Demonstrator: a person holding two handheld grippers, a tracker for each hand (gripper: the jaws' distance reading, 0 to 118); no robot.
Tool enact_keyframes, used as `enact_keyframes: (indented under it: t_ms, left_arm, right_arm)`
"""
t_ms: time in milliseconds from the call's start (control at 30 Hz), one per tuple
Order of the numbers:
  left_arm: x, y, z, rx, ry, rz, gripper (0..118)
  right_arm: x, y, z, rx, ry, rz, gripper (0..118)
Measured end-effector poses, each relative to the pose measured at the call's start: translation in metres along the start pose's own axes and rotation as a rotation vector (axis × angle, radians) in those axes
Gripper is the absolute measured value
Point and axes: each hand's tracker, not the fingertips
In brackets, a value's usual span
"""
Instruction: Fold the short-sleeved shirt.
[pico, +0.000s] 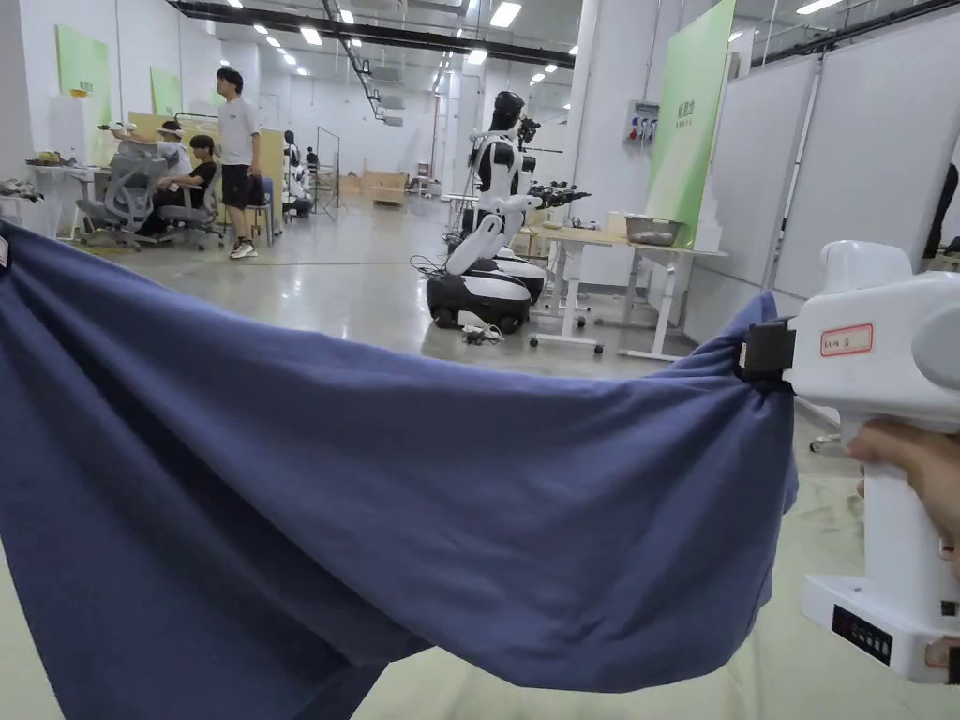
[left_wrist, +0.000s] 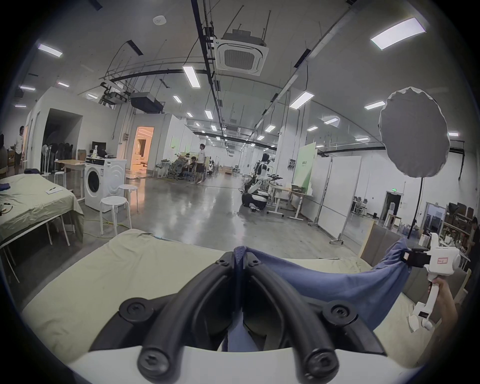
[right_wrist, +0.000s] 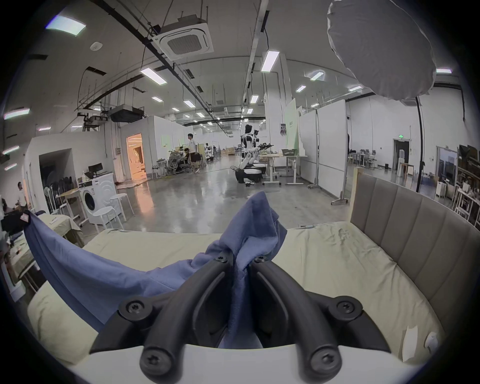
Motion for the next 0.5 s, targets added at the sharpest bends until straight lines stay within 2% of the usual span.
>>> enact_keyframes:
  t_ms: [133, 233, 500]
  left_arm:
    - [0.003, -0.040, -0.014, -0.068, -0.028, -0.052, 5]
    - [0.005, -0.091, -0.016, -0.175, -0.065, -0.069, 5]
    - [0.008, -0.246, 0.010, -0.552, -0.099, -0.066, 5]
  right_arm:
    - [-0.003, -0.035, -0.030, -0.045, -0.015, 0.045, 12]
    - [-0.002, -0.078, -0.049, -0.147, -0.020, 0.065, 11]
    - [0.016, -0.213, -0.065, -0.411, -0.052, -0.009, 11]
